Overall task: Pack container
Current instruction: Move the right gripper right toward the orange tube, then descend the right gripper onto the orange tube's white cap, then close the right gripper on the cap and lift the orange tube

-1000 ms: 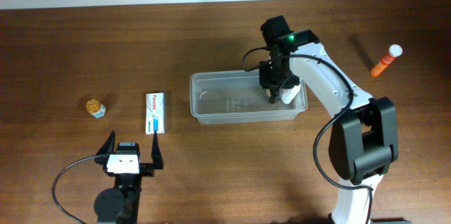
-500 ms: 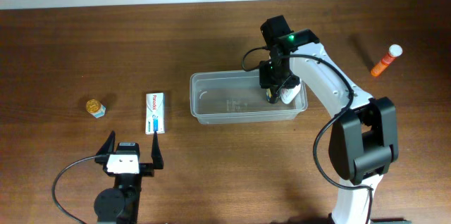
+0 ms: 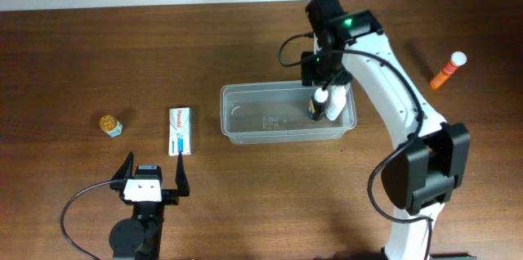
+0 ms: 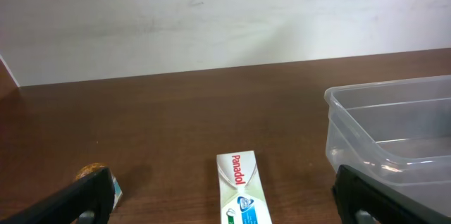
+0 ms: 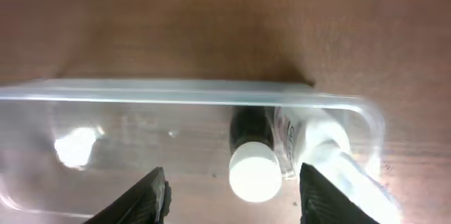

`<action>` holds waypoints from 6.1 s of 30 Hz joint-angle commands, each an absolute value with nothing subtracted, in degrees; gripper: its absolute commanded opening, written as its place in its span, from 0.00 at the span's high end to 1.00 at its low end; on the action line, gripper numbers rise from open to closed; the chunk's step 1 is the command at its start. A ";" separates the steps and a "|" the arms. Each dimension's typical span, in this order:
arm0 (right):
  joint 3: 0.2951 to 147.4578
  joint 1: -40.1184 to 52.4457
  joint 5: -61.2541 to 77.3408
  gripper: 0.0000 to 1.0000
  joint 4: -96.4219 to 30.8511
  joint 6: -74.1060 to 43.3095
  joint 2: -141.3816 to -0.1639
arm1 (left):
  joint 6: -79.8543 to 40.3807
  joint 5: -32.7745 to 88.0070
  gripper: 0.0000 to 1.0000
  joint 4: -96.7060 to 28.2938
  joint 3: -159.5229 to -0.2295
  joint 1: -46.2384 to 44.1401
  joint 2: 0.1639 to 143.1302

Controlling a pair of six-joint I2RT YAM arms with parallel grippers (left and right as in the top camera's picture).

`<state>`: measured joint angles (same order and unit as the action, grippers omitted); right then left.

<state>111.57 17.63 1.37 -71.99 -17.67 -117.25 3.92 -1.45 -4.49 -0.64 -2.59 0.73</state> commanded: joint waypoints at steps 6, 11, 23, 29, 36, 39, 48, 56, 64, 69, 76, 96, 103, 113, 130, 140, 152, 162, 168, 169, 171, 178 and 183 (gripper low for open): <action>133.69 16.12 0.93 0.40 -83.20 -10.79 -114.45 | 4.82 -0.82 0.01 -4.75 -0.54 -2.35 0.40; 146.41 9.47 -10.72 0.10 -90.48 -10.26 -114.45 | 4.82 -0.82 0.01 -4.75 -0.54 -2.35 0.40; 139.50 -11.05 -10.87 0.02 -91.85 -12.91 -114.91 | 4.82 -0.82 0.01 -4.78 -0.54 -2.35 0.40; 127.48 -16.03 -7.94 0.02 -83.88 -11.84 -114.91 | 4.82 -0.82 0.01 -4.78 -0.54 -2.35 0.40; 119.90 -19.46 -7.75 0.02 -72.84 -10.87 -114.91 | 4.82 -0.82 0.01 -4.78 -0.54 -2.35 0.40; 118.98 -20.80 -7.70 0.01 -69.23 -8.95 -114.96 | 4.82 -0.82 0.01 -4.78 -0.54 -2.35 0.40; 118.69 -22.92 -2.22 0.00 -64.36 -4.45 -119.81 | 4.82 -0.82 0.01 -4.78 -0.54 -2.35 0.40; 118.69 -22.90 -1.91 0.08 -63.51 -3.18 -124.79 | 4.82 -0.80 0.01 -4.78 -0.54 -2.35 0.40; 118.69 -22.96 -1.91 0.22 -62.11 -3.20 -126.78 | 4.82 -0.82 0.01 -4.78 -0.54 -2.35 0.40; 118.69 -22.96 -1.91 0.28 -62.06 -3.20 -127.09 | 4.82 -0.82 0.01 -4.78 -0.54 -2.35 0.40; 118.69 -22.96 -1.91 0.39 -61.63 -3.20 -127.35 | 4.82 -0.82 0.01 -4.78 -0.54 -2.35 0.40; 118.72 -22.96 -1.91 0.46 -60.62 -3.20 -129.08 | 4.82 -0.82 0.01 -4.78 -0.54 -2.35 0.40; 118.72 -23.03 -1.91 0.51 -60.20 -3.20 -129.05 | 4.82 -0.82 0.01 -4.78 -0.54 -2.35 0.40; 118.74 -23.03 -1.93 0.56 -59.94 -3.20 -129.05 | 4.82 -0.80 0.01 -4.78 -0.54 -2.35 0.40; 118.96 -23.03 -1.93 0.63 -60.73 -3.20 -128.86 | 4.82 -0.82 0.01 -4.78 -0.54 -2.35 0.40; 120.07 -23.00 -1.89 0.74 -61.82 -3.40 -127.85 | 4.82 -0.82 0.01 -4.75 -0.54 -2.35 0.40; 121.05 -23.00 -0.36 0.78 -63.44 -3.44 -127.81 | 4.82 -0.82 0.01 -4.78 -0.54 -2.35 0.40; 126.61 -23.00 2.04 0.77 -69.84 -3.44 -126.72 | 4.82 -0.80 0.01 -4.78 -0.54 -2.35 0.40; 136.73 -22.94 6.00 0.77 -80.23 -3.44 -125.43 | 4.82 -0.82 0.00 -4.78 -0.54 -2.35 0.40; 138.39 -22.90 6.61 0.77 -82.02 -3.42 -125.08 | 4.82 -0.80 0.01 -4.78 -0.54 -2.35 0.40; 141.67 -22.90 8.08 0.77 -85.76 -3.42 -124.18 | 4.82 -0.82 0.01 -4.78 -0.54 -2.35 0.40; 149.88 -22.90 10.15 0.77 -96.64 -3.42 -121.14 | 4.82 -0.82 0.01 -4.78 -0.54 -2.35 0.40; 150.12 -22.83 13.87 0.77 -97.34 -3.42 -117.43 | 4.82 -0.80 0.01 -4.78 -0.54 -2.35 0.40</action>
<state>148.83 -22.63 9.69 -96.97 -3.05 -120.81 3.92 -1.45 -4.49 -0.64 -2.59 0.73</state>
